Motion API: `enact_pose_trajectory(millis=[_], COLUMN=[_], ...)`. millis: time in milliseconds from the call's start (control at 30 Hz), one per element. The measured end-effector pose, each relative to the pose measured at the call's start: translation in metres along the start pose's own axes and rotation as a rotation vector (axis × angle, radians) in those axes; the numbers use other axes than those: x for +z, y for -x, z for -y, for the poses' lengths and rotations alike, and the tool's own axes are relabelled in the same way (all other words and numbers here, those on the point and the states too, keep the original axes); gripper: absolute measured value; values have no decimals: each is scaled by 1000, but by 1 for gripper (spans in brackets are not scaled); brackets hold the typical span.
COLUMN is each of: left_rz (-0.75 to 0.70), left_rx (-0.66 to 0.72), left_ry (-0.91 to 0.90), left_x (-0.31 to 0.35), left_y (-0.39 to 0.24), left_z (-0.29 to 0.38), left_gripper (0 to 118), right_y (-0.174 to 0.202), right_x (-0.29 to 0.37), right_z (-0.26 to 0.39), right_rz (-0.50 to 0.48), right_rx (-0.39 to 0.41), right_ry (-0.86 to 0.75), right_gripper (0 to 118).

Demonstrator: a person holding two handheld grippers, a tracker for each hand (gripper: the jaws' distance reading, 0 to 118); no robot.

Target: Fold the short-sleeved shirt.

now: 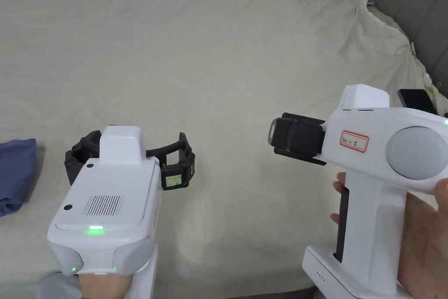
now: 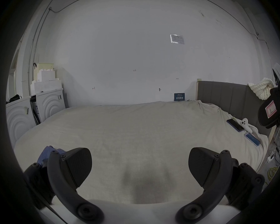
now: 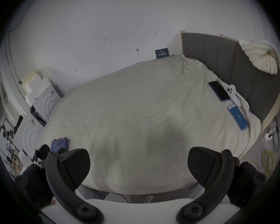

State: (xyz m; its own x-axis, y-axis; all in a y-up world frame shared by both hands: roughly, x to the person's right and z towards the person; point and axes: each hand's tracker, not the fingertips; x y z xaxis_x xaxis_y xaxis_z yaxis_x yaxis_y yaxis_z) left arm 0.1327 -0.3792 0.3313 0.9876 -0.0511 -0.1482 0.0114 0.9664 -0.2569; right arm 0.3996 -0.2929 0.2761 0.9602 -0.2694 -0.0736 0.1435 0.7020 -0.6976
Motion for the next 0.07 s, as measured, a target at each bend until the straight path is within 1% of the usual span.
enact_pose_trajectory(millis=[67], left_rz=[-6], left_rx=[10], left_ry=[5], left_x=[-2], left_y=[3], left_z=[1], left_gripper=[118], right_y=[-1], right_x=[1], right_z=[3], right_rz=[-6], right_rx=[-27], right_ry=[-43], right_gripper=[118])
